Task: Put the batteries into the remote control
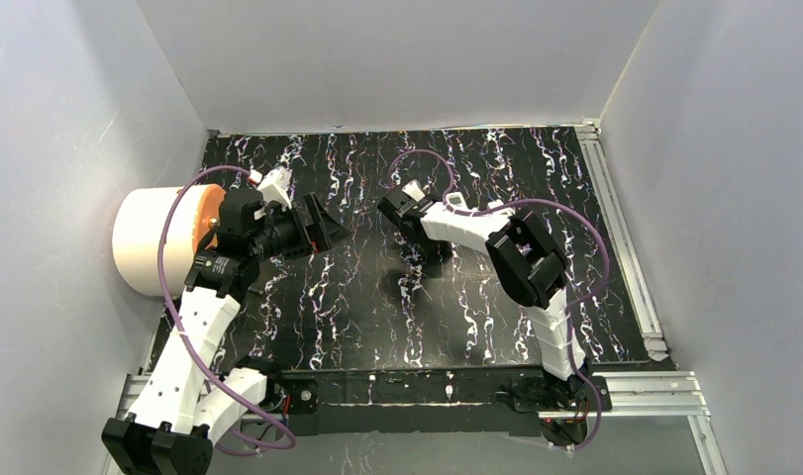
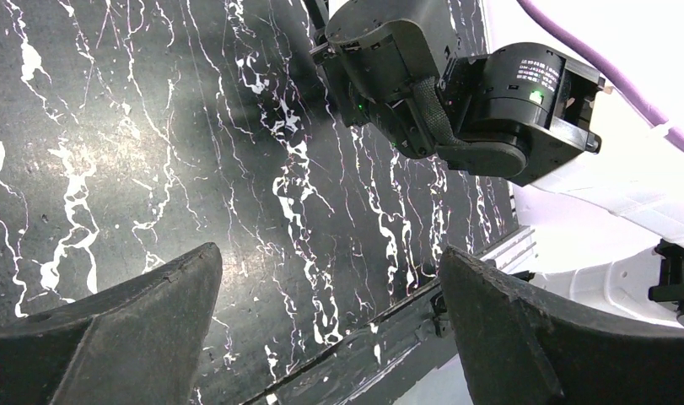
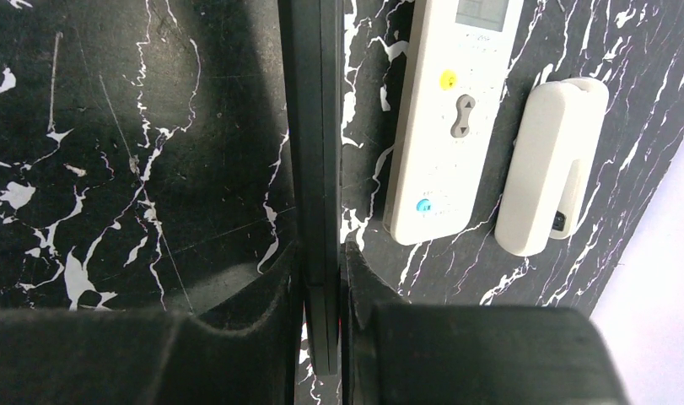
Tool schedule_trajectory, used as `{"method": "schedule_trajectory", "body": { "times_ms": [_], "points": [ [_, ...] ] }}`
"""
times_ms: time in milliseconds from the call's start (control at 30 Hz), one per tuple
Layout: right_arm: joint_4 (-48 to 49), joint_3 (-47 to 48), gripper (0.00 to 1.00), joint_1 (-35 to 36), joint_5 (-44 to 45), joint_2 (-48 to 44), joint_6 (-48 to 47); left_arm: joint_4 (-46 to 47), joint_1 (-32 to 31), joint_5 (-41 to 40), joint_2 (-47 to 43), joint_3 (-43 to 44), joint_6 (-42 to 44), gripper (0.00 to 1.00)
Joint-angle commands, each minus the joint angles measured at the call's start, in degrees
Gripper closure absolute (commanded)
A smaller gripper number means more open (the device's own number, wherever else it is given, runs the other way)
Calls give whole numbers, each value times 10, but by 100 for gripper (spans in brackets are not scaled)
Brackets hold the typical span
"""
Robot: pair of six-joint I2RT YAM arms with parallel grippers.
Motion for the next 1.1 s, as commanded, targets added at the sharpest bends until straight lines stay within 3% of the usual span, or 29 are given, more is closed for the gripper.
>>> {"method": "schedule_trajectory", "body": {
  "times_ms": [0,133,267,367,700,900,1067],
  "points": [
    [-7,23,77,1,10,1,-4,-14,0,10,-8,23,20,2],
    [-26,31,71,4,-5,11,3,-31,0,-5,-19,26,30,2],
    [-13,17,50,5,-43,-9,6,-47,0,-8,-20,31,38,2],
    [16,0,43,4,-85,-35,2,-56,0,-11,-17,37,40,1],
    [34,-24,42,2,-185,-108,25,-72,0,-21,-29,50,39,2],
    [44,-63,42,0,-162,-190,55,-92,0,-44,-49,60,39,1],
    [70,-166,41,1,-69,-335,82,-122,0,-86,-78,69,36,2]
  ]
}}
